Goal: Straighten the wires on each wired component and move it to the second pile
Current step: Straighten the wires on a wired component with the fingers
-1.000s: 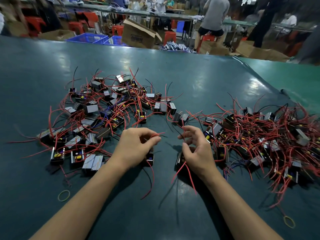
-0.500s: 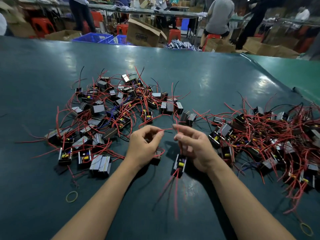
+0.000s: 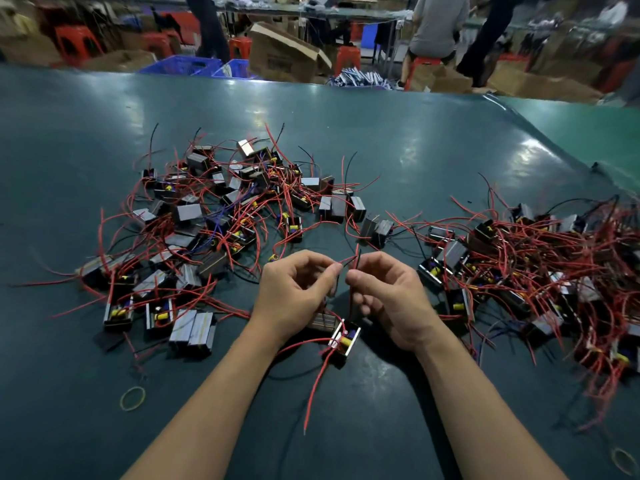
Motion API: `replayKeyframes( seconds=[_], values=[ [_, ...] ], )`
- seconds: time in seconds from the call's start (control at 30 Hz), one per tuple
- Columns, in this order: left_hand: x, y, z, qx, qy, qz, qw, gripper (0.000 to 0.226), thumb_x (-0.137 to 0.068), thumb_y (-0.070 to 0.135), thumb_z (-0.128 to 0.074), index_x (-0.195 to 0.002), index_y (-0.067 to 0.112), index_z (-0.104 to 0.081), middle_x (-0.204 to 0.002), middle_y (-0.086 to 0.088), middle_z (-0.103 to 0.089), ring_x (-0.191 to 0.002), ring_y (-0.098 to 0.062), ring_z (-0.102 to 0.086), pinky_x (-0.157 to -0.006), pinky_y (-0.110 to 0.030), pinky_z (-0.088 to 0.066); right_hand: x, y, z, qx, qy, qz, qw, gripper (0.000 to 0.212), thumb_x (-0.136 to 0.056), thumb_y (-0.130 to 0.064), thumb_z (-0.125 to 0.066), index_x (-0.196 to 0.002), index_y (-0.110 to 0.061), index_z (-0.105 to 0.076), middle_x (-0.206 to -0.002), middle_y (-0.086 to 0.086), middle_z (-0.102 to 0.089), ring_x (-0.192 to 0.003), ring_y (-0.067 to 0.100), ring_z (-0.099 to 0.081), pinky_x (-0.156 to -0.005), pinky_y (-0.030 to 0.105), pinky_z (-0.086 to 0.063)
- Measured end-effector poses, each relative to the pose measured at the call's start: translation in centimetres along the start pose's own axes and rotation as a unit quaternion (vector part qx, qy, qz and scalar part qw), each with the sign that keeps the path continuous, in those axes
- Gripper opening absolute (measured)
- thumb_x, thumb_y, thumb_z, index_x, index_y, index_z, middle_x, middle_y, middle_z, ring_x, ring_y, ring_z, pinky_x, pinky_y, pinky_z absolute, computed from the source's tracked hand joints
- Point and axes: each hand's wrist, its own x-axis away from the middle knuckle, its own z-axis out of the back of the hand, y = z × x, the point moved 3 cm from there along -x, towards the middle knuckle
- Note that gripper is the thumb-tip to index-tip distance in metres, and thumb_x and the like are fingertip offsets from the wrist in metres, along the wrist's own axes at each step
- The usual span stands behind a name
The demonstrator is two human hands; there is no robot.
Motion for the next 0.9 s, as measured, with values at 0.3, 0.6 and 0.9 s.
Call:
replayKeyframes(
  seconds=[0.3, 0.6, 0.9],
  values=[
    [0.4, 0.0, 0.6, 0.060, -0.026, 0.032, 0.997, 0.007, -0.082, 0.006, -0.075, -0.088, 0.007, -0.072, -0.077, -0.008, -0.074, -0.064, -0.023, -0.071, -0.061, -0.036, -0.060, 0.2, 0.1, -0.3, 0.077, 0.042, 0.048, 0.995, 0.019, -0.082, 0.002, -0.069, -0.078, -0.009, -0.055, -0.066, 0.008, -0.064, -0.048, 0.020, -0.060, -0.043, 0.025, -0.050],
    [0.3, -0.2, 0.8, 0.107, -0.013, 0.056, 0.993, 0.024, -0.074, 0.001, -0.080, -0.091, 0.015, -0.069, -0.080, 0.001, -0.073, -0.061, -0.019, -0.072, -0.057, -0.025, -0.058, 0.3, 0.0, -0.1, 0.052, 0.015, 0.063, 0.997, 0.017, -0.075, -0.012, -0.074, -0.091, -0.011, -0.068, -0.078, 0.007, -0.068, -0.057, 0.020, -0.063, -0.052, 0.025, -0.054],
    [0.0, -0.7, 2.5, -0.078, 0.086, -0.054, 0.992, 0.036, -0.085, -0.001, -0.063, -0.108, 0.026, -0.065, -0.109, 0.003, -0.063, -0.090, -0.015, -0.066, -0.076, -0.023, -0.053, 0.0, -0.4, 0.2, -0.044, 0.038, 0.040, 0.997, 0.013, -0.079, -0.012, -0.061, -0.088, -0.006, -0.054, -0.074, 0.011, -0.070, -0.052, 0.014, -0.060, -0.047, 0.021, -0.051]
  ],
)
